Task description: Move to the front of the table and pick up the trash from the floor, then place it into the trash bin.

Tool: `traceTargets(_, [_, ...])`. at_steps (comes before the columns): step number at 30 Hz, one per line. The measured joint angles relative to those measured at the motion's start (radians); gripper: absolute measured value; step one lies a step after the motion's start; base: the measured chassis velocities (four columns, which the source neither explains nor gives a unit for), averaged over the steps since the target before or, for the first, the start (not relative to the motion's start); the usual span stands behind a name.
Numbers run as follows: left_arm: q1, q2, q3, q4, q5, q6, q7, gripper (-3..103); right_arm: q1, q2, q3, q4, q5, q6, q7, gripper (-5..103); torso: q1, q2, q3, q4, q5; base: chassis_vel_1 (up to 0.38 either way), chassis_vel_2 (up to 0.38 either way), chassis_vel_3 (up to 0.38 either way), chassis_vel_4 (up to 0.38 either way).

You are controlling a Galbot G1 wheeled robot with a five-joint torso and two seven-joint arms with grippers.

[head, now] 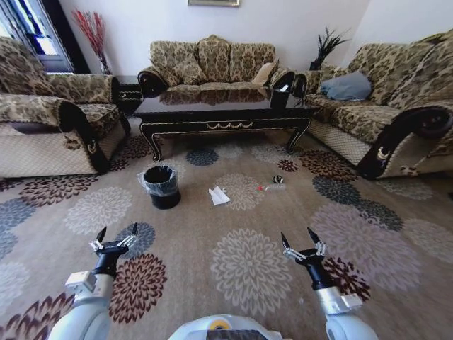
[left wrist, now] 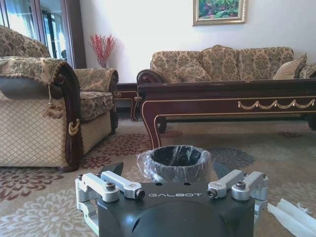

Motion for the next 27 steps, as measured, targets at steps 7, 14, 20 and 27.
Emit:
traceTargets(7, [-0.003, 0.005, -0.007, 0.004, -0.007, 0.000, -0.001, 100, -0.001, 0.001, 0.001, 0.002, -0.002, -0.003, 0.000, 100, 0.000, 0.000, 0.000, -0.0002, -0.0001, -0.212, 0.204, 0.242, -0.210])
traceTargets(14, [-0.011, 0.009, -0.010, 0.007, -0.014, 0.003, -0.004, 100, 0.001, 0.001, 0.000, -0.001, -0.005, -0.005, 0.000, 100, 0.000, 0.000, 0.000, -0.0001, -0.0004, -0.228, 0.238, 0.232, -0.247])
traceTargets(20, [-0.013, 0.009, -0.013, 0.012, -0.018, 0.004, -0.008, 100, 0.003, 0.000, -0.001, -0.004, -0.007, -0.007, 0.001, 100, 0.000, 0.000, 0.000, 0.0001, 0.0000, -0.210, 0.219, 0.214, -0.229])
traceTargets(27, [-0.013, 0.014, -0.024, 0.016, -0.026, 0.007, -0.012, 100, 0.006, -0.001, -0.002, -0.009, -0.010, -0.009, 0.003, 100, 0.000, 0.000, 0.000, 0.0003, 0.0003, -0.220, 0.223, 0.228, -0.227])
